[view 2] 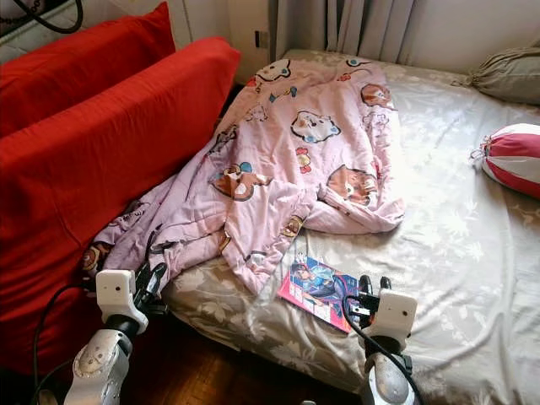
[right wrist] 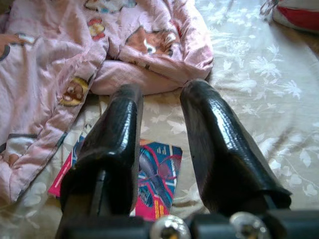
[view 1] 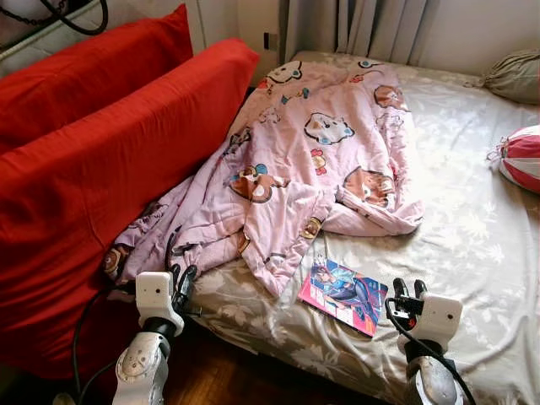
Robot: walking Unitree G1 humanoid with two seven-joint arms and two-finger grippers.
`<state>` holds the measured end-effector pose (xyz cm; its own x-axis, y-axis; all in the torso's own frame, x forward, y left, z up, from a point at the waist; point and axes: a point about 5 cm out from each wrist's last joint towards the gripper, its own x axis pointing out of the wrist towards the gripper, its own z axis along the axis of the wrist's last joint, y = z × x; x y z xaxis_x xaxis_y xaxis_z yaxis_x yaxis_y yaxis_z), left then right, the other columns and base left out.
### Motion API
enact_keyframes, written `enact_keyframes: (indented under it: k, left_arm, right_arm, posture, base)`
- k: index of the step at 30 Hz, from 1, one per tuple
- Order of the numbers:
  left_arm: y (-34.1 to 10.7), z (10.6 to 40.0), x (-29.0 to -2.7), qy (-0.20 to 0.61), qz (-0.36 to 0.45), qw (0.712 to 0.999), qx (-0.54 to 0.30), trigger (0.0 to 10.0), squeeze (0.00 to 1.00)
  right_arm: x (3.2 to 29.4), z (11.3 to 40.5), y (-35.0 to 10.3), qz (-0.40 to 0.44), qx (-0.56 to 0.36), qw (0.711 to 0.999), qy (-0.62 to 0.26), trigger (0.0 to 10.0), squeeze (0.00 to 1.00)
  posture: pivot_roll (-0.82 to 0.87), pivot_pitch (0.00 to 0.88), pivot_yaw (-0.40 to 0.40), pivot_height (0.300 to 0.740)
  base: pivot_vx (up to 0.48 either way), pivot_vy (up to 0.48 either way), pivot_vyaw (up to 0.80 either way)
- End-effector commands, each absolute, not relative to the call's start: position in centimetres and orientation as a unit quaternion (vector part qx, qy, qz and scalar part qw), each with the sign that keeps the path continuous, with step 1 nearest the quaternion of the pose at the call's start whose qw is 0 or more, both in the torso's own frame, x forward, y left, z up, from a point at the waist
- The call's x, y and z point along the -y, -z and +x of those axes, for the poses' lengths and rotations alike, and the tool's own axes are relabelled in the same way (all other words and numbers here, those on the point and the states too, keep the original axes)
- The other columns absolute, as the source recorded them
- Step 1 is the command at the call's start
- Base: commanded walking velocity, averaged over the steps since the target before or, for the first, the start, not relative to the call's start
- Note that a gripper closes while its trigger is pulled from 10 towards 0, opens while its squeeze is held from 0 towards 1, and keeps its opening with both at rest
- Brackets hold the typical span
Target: Clean up the room
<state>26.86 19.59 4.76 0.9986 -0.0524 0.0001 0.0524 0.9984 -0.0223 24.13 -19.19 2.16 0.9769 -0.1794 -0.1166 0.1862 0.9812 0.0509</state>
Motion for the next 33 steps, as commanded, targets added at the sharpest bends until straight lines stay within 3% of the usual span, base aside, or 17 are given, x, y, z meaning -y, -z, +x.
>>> enact_keyframes:
  k: [1,8,33]
  left_arm:
    - [-4.6,26.8,-19.8,0.025,-0.011,1.0,-0.01,10.0,0.0]
    - [-4.9,27.2,-19.8,0.028,-0.015,0.999,-0.009,10.0,0.0]
    - [-3.9,27.1,-19.1,0.043,-0.034,0.998,-0.043,10.0,0.0]
  right_arm:
    - [18.9,24.0,-2.1,0.029,-0.065,0.994,0.087,10.0,0.0]
    - [18.3,24.3,-2.0,0.032,-0.075,0.994,0.077,10.0,0.0]
    - [17.9,23.7,-0.7,0.045,-0.103,0.992,0.052,10.0,0.0]
  posture:
    - [-0.05,0.157,0.006,0.725]
    - [-0.04,0.167,0.015,0.67]
    - [-0.03,0.202,0.02,0.645]
  base:
    - [0.0,0.0,0.0]
    - [0.0,0.0,0.0]
    - [0.0,0.0,0.0]
